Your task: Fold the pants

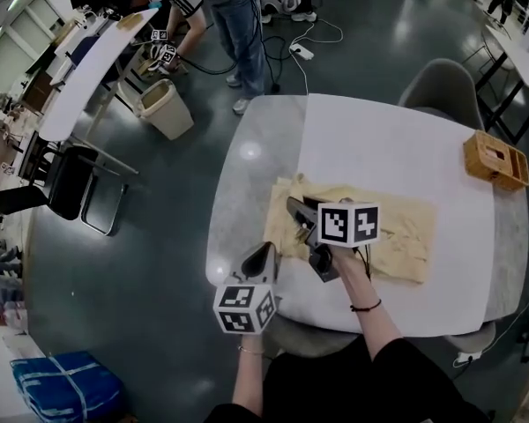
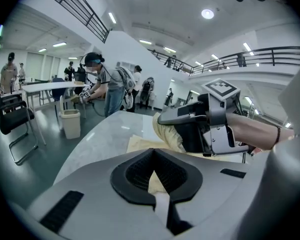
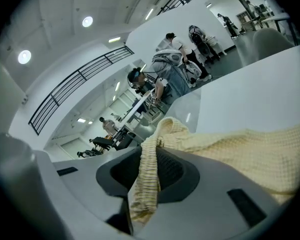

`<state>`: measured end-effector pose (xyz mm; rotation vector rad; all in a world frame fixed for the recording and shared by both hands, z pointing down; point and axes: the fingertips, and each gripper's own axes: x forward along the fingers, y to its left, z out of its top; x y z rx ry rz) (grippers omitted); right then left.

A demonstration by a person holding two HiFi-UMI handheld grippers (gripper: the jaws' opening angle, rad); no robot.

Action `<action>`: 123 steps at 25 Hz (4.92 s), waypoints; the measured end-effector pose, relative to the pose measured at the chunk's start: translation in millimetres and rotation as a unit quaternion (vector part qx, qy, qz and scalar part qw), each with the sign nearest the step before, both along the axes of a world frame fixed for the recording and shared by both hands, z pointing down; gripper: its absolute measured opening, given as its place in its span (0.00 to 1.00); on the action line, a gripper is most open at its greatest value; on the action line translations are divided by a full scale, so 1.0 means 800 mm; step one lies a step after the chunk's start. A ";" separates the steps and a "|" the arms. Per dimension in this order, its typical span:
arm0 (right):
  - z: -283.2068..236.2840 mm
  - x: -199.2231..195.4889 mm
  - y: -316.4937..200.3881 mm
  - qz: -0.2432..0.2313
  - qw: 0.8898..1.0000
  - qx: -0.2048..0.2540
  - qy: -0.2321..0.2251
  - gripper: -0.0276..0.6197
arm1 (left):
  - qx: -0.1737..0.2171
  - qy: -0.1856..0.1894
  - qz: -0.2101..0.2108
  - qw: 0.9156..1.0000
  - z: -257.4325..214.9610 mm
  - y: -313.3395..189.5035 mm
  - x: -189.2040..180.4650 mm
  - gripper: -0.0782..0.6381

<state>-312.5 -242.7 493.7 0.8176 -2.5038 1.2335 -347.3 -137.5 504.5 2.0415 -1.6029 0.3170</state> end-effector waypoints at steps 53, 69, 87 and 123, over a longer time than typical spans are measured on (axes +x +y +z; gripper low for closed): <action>0.073 -0.038 0.005 0.044 0.998 -0.051 0.005 0.36 | -0.007 0.021 -0.009 1.000 0.020 -0.001 -0.034 0.13; 0.007 0.079 0.025 0.090 0.992 0.084 0.023 0.07 | 0.030 0.017 0.066 0.997 -0.016 -0.012 0.027 0.13; -0.007 0.274 0.053 0.169 0.980 0.102 0.033 0.06 | 0.054 0.005 0.149 0.987 -0.038 -0.016 0.151 0.13; 0.138 0.478 0.031 0.268 0.945 -0.024 0.188 0.39 | -0.018 0.001 0.211 0.977 0.032 -0.047 0.285 0.13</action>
